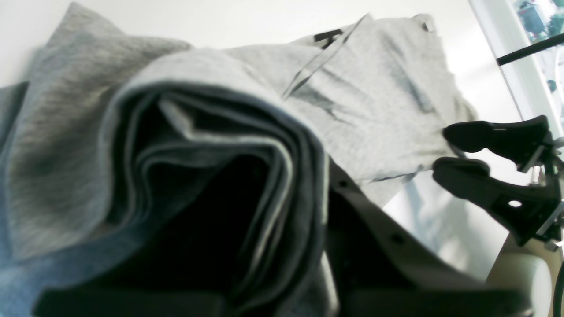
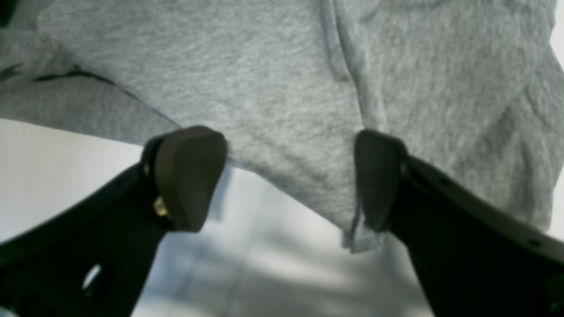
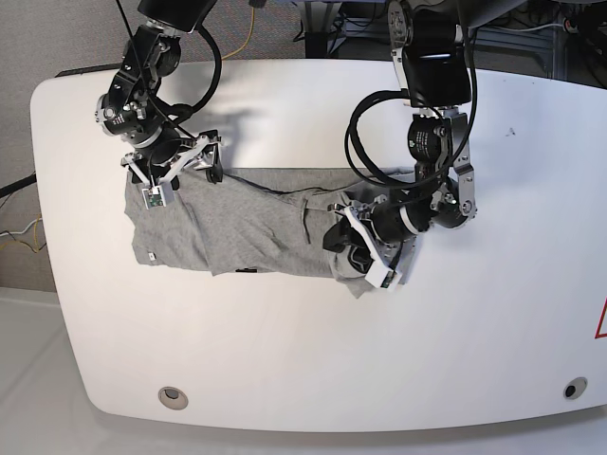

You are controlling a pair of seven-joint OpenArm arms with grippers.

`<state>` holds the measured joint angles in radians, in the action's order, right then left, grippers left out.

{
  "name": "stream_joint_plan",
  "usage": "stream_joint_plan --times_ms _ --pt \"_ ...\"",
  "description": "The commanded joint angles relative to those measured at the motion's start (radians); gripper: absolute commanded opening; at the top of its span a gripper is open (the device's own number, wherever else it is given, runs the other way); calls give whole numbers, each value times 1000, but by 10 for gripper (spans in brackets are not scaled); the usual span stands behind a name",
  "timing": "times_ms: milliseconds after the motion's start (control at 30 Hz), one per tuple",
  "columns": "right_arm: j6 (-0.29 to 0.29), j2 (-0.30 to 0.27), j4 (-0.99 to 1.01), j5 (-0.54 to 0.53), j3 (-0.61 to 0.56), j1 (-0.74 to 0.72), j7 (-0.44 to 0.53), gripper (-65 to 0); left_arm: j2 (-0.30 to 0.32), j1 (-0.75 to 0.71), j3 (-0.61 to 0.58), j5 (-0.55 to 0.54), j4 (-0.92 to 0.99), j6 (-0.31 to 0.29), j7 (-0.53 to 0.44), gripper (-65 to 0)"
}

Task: Fold the T-shirt properly
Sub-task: 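Fold the held shirt end with the left gripper toward the right gripper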

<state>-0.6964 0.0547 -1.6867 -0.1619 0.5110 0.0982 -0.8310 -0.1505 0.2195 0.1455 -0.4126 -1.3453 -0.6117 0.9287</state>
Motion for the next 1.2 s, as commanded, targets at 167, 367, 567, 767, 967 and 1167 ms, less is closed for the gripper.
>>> stream_joint_plan --times_ms 167,367,567,767,967,1167 --pt "-2 -6 -16 -16 0 -10 26 -158 -7 16 -117 -49 -17 -28 -83 -383" --pt "-2 -7 -8 -16 -4 -13 27 -160 -7 38 -234 -36 -18 -25 -106 -304" --pt "-2 -8 -6 -16 -3 -13 29 -160 -7 63 -268 -41 -15 -33 -95 -285" --pt "-2 -7 -3 -15 -3 -12 21 -158 -7 86 -271 -65 -30 -73 -58 -243" --pt "-2 -6 -2 -13 -3 -12 21 -158 -7 93 -254 -155 -96 -86 -19 -224" --pt "-2 -7 -1 -12 -3 -14 21 -159 19 70 -238 -247 -260 -62 -4 -230"
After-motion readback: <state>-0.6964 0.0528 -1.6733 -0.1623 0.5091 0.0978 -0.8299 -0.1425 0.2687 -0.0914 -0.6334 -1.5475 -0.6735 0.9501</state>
